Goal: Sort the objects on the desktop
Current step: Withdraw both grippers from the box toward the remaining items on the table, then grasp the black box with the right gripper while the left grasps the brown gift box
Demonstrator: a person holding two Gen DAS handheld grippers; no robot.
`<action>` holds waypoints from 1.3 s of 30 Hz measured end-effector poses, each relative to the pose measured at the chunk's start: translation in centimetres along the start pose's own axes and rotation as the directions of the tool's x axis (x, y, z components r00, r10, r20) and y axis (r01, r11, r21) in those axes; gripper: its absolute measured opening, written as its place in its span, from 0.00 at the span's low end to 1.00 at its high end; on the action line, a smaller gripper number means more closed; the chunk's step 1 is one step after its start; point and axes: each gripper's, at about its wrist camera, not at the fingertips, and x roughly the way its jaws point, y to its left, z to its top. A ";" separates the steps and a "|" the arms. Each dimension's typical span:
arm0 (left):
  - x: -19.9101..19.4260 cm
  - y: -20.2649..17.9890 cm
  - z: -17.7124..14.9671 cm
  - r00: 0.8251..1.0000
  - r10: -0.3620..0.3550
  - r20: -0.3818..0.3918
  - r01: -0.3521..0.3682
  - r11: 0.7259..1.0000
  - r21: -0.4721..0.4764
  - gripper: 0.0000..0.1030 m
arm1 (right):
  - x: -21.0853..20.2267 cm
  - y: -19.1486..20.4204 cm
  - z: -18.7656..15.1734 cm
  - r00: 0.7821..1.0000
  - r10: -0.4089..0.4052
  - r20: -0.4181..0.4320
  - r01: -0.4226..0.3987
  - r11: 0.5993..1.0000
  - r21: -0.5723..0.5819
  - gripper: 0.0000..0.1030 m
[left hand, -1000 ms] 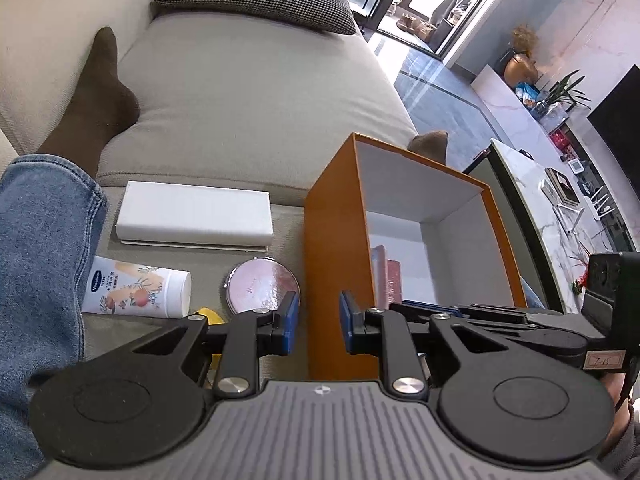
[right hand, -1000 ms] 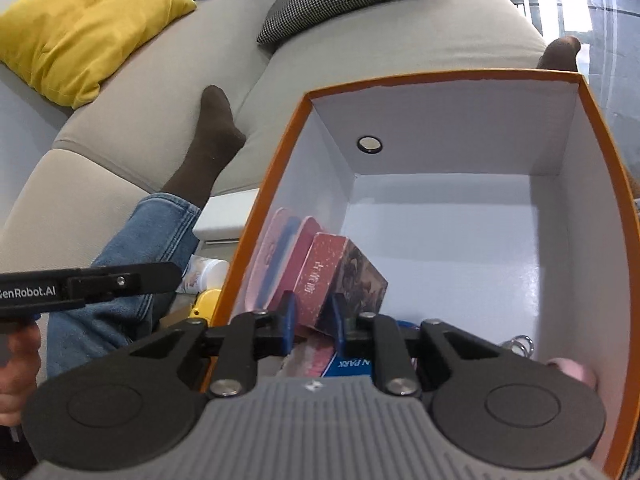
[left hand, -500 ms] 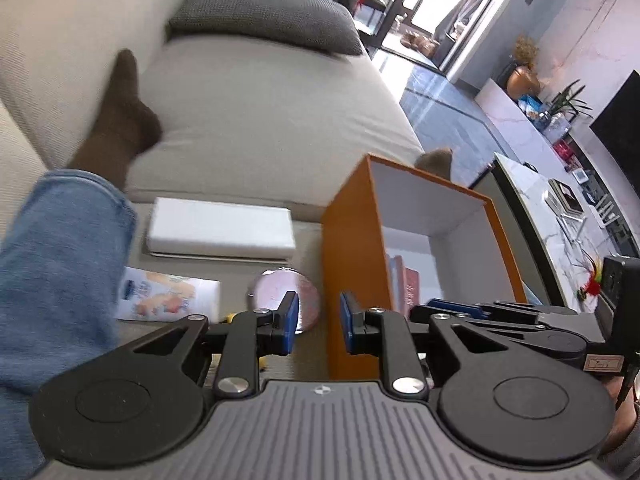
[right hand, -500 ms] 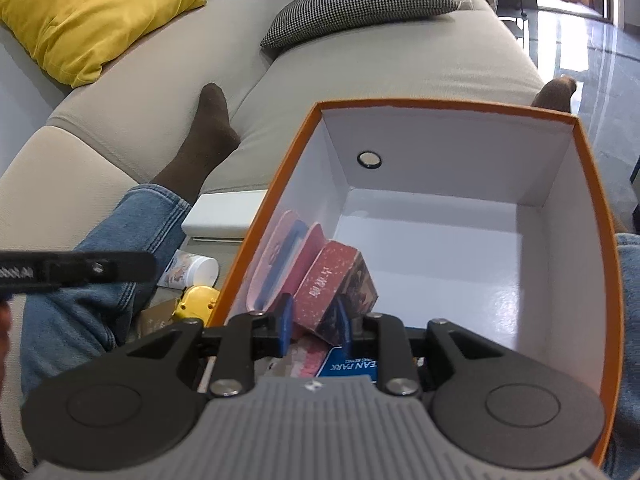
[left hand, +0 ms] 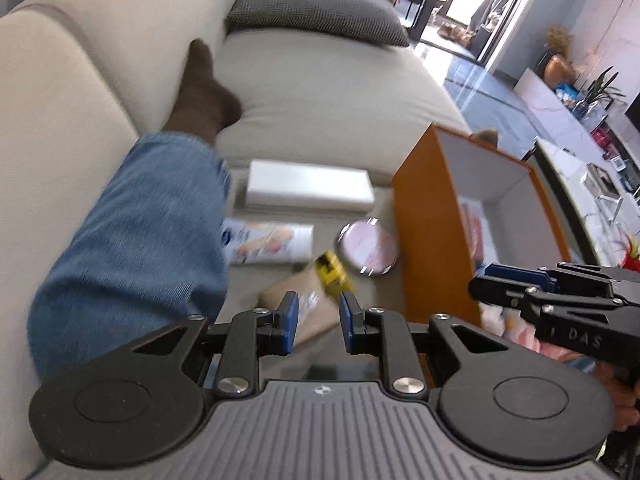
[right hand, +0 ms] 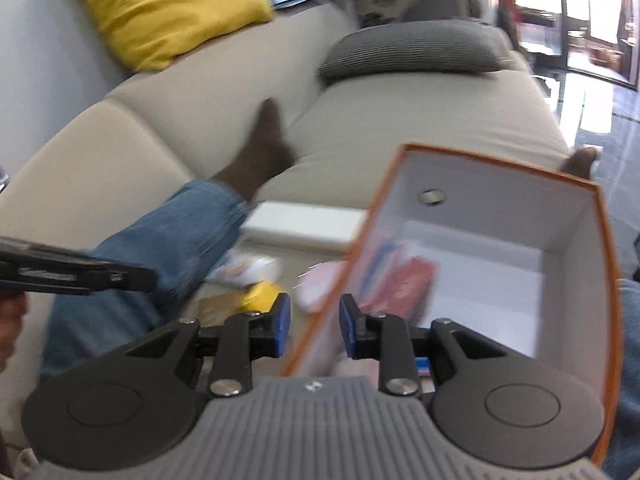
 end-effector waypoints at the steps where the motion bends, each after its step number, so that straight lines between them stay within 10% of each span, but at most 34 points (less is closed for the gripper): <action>1: -0.1 0.3 -0.5 1.000 0.011 -0.007 -0.011 1.000 -0.004 0.24 | 0.2 1.0 -0.2 1.000 0.012 -0.015 -0.013 1.000 -0.006 0.30; 16: -1.4 2.6 -4.0 0.996 0.088 -0.002 -0.088 0.996 0.016 0.25 | 5.9 9.0 -3.6 0.969 0.032 -0.244 -0.036 0.999 -0.014 0.54; 27: -1.6 3.8 -4.6 0.998 0.063 0.010 -0.063 0.998 -0.009 0.25 | 9.1 9.9 -5.2 0.931 -0.039 -0.363 0.038 0.999 -0.008 0.44; 39: -0.6 4.3 -3.0 1.000 -0.024 -0.007 0.023 0.998 -0.055 0.32 | 4.7 8.9 -2.5 0.979 0.013 -0.206 -0.018 1.000 -0.023 0.36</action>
